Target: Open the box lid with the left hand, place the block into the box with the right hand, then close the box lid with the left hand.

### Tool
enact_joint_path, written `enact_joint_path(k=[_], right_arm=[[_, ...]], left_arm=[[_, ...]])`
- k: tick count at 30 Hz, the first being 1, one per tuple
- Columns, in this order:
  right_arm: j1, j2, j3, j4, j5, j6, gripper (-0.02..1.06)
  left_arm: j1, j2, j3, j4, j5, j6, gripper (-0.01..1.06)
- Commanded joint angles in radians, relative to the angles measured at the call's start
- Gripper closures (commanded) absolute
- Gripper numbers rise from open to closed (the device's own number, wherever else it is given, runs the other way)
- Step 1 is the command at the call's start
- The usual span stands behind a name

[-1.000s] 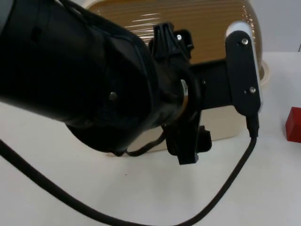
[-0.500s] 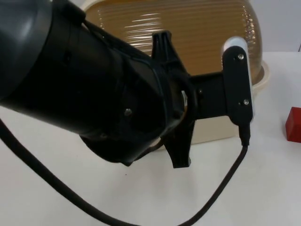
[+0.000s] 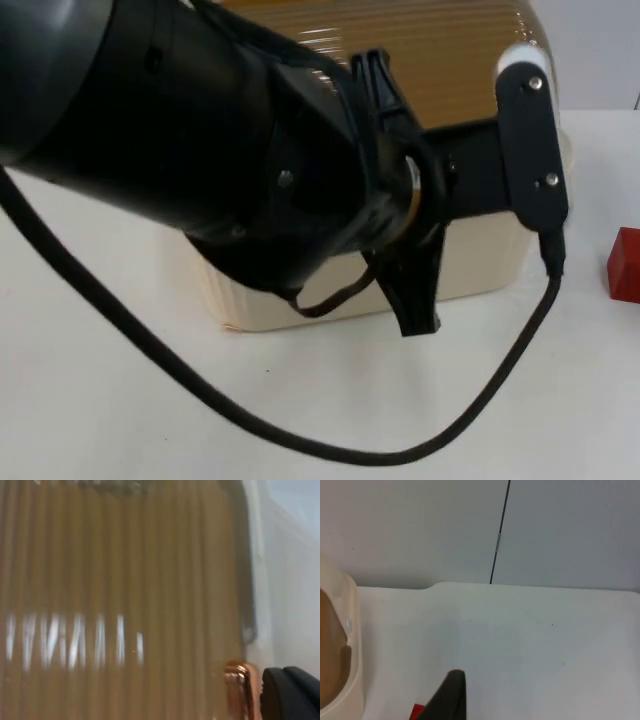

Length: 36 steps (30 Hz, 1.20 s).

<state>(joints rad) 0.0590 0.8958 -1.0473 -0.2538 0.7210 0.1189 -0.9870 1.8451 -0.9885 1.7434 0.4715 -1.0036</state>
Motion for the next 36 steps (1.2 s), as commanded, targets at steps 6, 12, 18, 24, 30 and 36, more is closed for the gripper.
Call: enact_joint_path(k=[6,12,18,24,30,36], right_arm=[[-0.004,-0.001,-0.009,-0.007,0.007,-0.002,0.0],[-0.004,-0.001,-0.009,-0.007,0.007,-0.002,0.0],[-0.004,-0.001,-0.009,-0.009,0.006,-0.002,0.0],[-0.004,-0.001,-0.009,-0.009,-0.011,-0.002,0.0],[-0.004,-0.001,-0.009,-0.007,-0.021,-0.002,0.0],[-0.004,-0.001,-0.009,-0.007,-0.019,-0.002,0.0]], left_arm=[[0.004,0.0,-0.012,0.001,-0.034,-0.003,1.05],[0.028,0.0,-0.012,-0.024,-0.077,0.009,1.05],[0.079,0.0,-0.012,-0.106,-0.128,0.114,1.05],[0.092,0.0,-0.012,-0.273,-0.13,0.29,1.05],[0.092,0.0,-0.012,-0.268,-0.129,0.29,1.05],[0.092,0.0,-0.014,-0.234,-0.105,0.288,1.05]])
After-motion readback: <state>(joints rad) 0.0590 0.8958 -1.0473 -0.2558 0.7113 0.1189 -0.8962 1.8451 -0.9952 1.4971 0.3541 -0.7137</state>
